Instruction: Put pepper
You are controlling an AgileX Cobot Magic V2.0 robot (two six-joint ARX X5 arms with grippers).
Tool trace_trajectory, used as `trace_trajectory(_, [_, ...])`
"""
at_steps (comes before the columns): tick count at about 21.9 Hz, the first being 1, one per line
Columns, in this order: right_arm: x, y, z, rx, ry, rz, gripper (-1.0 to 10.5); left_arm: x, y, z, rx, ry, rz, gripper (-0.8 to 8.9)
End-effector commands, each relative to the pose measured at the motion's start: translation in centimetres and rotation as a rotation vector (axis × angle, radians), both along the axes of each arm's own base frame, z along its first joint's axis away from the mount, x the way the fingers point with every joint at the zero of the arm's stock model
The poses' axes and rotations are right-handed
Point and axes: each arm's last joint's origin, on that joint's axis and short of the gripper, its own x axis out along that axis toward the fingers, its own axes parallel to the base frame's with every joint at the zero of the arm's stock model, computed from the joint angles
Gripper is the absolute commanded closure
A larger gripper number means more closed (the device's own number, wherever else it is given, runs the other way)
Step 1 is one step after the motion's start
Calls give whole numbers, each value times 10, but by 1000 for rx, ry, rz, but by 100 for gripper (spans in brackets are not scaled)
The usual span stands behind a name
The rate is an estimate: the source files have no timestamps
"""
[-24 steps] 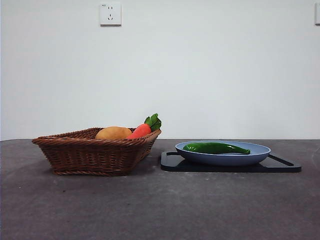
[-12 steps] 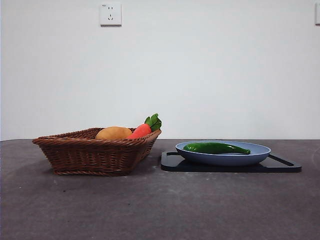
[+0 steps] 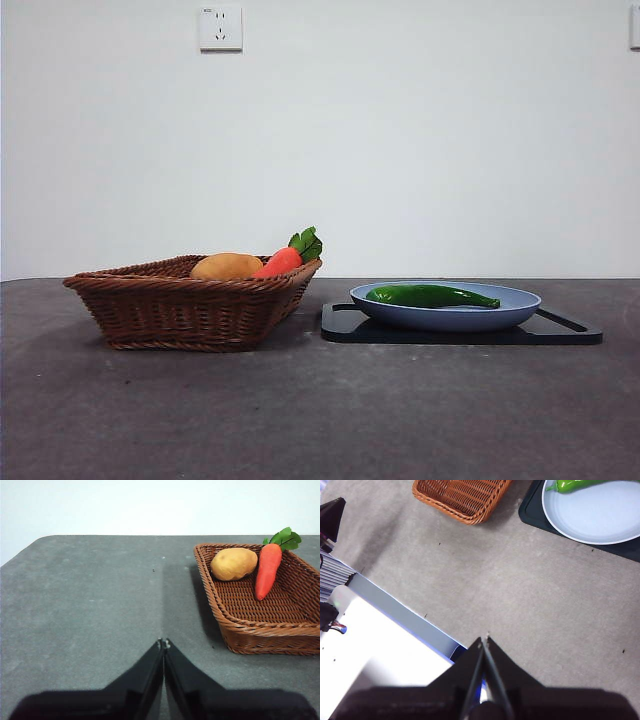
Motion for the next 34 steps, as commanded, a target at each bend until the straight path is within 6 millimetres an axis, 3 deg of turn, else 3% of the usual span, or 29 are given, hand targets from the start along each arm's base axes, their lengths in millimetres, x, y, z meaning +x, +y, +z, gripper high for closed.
trace_trajectory(1, [1, 1, 5, 10, -17, -1, 936, 0, 0, -2, -6, -4, 7, 805])
trace_trajectory(5, [0, 1, 5, 8, -20, 4, 936, 0, 0, -2, -6, -4, 8, 805])
trace_trajectory(8, [-3, -9, 13, -18, -191, -6, 936, 0, 0, -2, -6, -4, 8, 805])
trace_trajectory(11, [-9, -21, 17, 76, -434, -85, 936, 0, 0, -2, -6, -4, 8, 805])
trace_trajectory(13, [-16, -29, 0, 110, -564, -148, 936, 0, 0, -2, -6, -4, 8, 805])
trace_trajectory(17, [-20, -37, -63, 122, -792, -224, 936, 0, 0, -2, -6, -4, 7, 805])
trace_trajectory(19, [-21, -39, -96, 126, -860, -279, 936, 0, 0, -2, -6, -4, 8, 805])
trace_trajectory(22, [-22, -40, -126, 141, -883, -333, 936, 0, 0, -2, -6, -4, 8, 805])
trace_trajectory(28, [-24, -42, -172, 126, -854, -404, 936, 0, 0, -2, -6, -4, 8, 805])
trace_trajectory(34, [-23, -42, -201, 136, -814, -416, 936, 0, 0, -2, -6, -4, 8, 805])
